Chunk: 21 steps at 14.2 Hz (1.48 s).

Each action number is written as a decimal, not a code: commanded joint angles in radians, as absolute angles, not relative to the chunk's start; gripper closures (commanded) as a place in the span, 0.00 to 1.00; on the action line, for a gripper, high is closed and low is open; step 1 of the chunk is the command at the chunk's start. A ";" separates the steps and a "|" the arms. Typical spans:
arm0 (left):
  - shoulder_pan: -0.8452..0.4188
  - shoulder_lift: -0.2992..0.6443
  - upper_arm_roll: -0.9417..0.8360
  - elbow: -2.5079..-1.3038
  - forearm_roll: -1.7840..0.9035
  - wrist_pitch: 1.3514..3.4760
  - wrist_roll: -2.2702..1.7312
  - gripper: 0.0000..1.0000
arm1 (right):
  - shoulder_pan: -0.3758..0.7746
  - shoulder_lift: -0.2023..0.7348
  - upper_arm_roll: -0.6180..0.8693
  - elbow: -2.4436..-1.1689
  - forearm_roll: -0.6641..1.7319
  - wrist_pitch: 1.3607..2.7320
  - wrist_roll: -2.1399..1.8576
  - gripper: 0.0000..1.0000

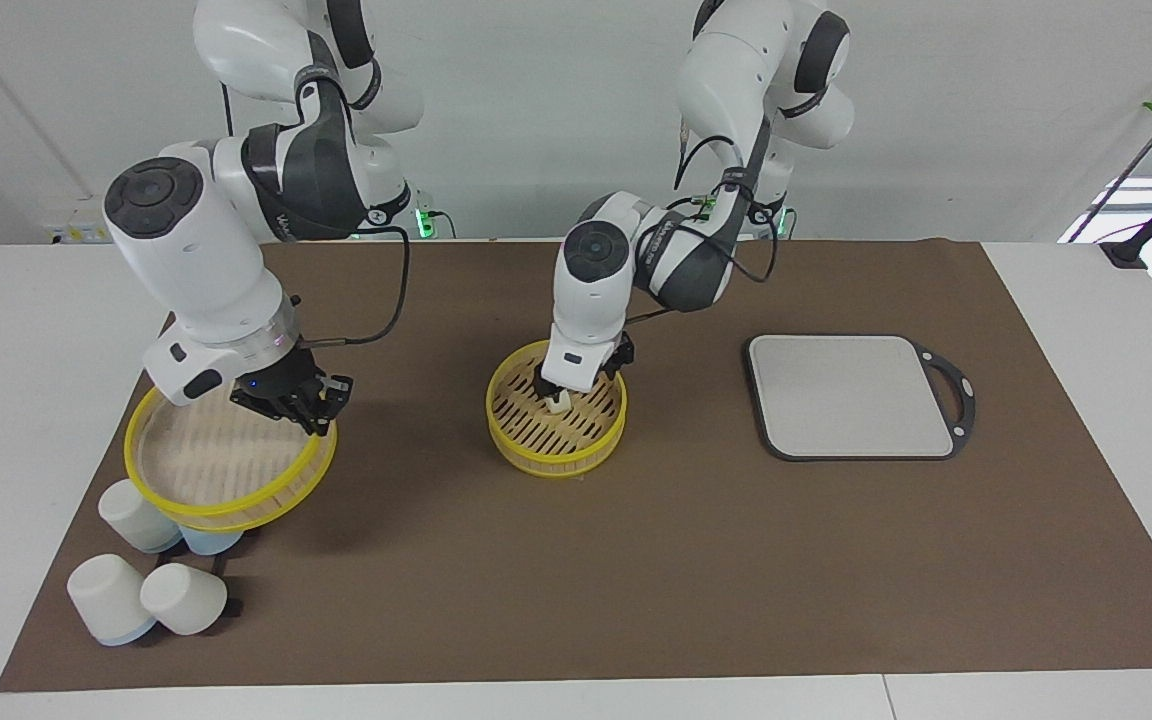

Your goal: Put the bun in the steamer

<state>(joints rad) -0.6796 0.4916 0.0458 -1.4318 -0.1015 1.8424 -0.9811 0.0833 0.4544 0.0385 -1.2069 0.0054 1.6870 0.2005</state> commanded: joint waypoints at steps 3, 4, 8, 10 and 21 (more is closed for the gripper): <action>-0.462 0.298 0.060 -1.497 -0.086 1.698 -0.831 0.00 | 0.227 0.426 0.044 -1.269 0.021 1.772 0.458 1.00; -0.415 0.282 0.061 -1.497 -0.086 1.692 -0.778 0.00 | 0.270 0.431 0.044 -1.267 0.020 1.778 0.519 1.00; -0.243 0.204 0.061 -1.541 -0.086 1.674 -0.571 0.00 | 0.443 0.500 0.043 -1.259 0.011 1.799 0.763 1.00; -0.157 0.184 0.061 -1.558 -0.086 1.664 -0.444 0.00 | 0.494 0.526 0.043 -1.262 0.011 1.830 0.825 1.00; -0.021 0.066 0.060 -1.620 -0.005 1.526 -0.035 0.00 | 0.601 0.581 0.043 -1.272 0.002 1.911 0.931 1.00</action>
<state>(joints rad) -0.0201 0.1420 0.0590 -1.5331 -0.0243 1.5325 -0.0716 0.6022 0.5896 0.0451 -1.2625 0.0134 1.8990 0.9159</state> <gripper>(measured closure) 0.000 0.921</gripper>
